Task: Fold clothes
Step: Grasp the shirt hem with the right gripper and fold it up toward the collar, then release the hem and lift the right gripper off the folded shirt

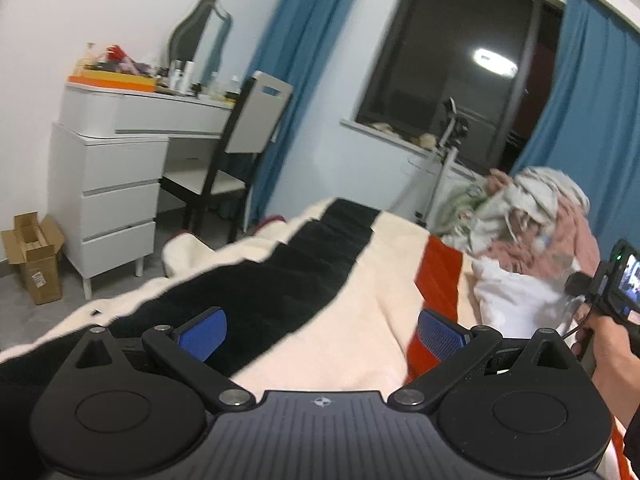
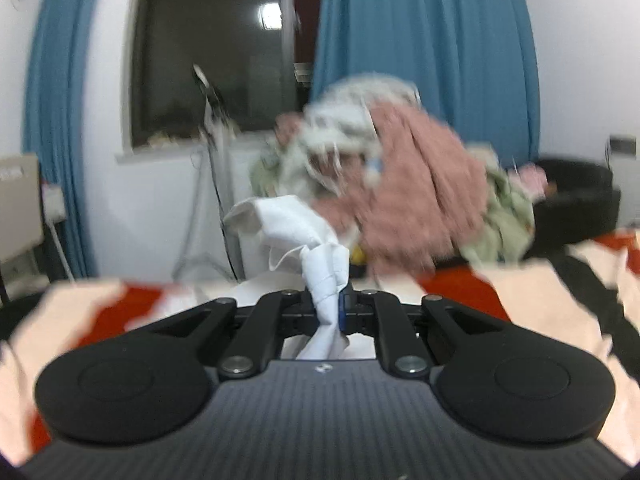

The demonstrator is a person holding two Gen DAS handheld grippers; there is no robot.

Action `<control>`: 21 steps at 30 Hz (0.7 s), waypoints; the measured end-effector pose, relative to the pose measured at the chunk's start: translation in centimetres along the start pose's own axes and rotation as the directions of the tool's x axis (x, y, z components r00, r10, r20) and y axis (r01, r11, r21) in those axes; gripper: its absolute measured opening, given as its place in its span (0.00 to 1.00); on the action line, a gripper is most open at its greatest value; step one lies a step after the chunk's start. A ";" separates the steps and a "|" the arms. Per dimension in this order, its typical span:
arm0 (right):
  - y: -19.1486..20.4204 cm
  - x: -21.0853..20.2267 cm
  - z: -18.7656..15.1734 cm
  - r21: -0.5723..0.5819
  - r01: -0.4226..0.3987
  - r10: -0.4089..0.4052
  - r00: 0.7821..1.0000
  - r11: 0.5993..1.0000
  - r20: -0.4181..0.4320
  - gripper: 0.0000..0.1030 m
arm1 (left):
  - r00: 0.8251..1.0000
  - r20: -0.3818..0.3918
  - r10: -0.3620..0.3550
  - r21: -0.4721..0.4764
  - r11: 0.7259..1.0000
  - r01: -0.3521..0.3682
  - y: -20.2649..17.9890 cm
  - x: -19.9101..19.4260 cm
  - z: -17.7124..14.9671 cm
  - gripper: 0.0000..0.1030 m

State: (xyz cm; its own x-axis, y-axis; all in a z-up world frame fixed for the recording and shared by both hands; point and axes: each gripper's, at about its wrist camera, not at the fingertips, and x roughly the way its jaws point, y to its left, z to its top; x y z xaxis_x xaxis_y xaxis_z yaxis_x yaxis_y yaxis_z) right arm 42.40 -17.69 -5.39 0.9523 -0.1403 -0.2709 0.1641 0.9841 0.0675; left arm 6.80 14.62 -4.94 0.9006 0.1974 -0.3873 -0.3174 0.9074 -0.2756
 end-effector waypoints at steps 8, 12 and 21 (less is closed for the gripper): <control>-2.1 0.2 -2.6 0.021 -0.067 0.069 0.989 0.998 -0.128 0.85 | 1.000 -0.016 -0.026 0.095 0.995 0.028 -2.1 1.6 -1.4 1.00; -2.8 -3.5 -0.5 0.015 -0.110 0.111 0.991 0.994 -0.081 0.85 | 0.998 -0.011 -0.062 0.142 0.988 0.063 -2.6 1.7 -1.4 1.00; -5.7 -21.5 1.8 0.032 -0.199 0.199 0.980 0.980 -0.016 0.85 | 0.993 -0.031 -0.115 0.117 0.986 0.118 -2.1 -0.1 -0.1 1.00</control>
State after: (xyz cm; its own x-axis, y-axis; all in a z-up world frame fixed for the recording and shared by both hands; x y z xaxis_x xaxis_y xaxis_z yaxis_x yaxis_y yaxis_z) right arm 21.48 -20.47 1.76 0.9618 0.0604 -0.2670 -0.0201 0.9883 0.1511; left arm 7.34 12.66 -4.37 0.9217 0.0800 -0.3797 -0.1720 0.9614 -0.2149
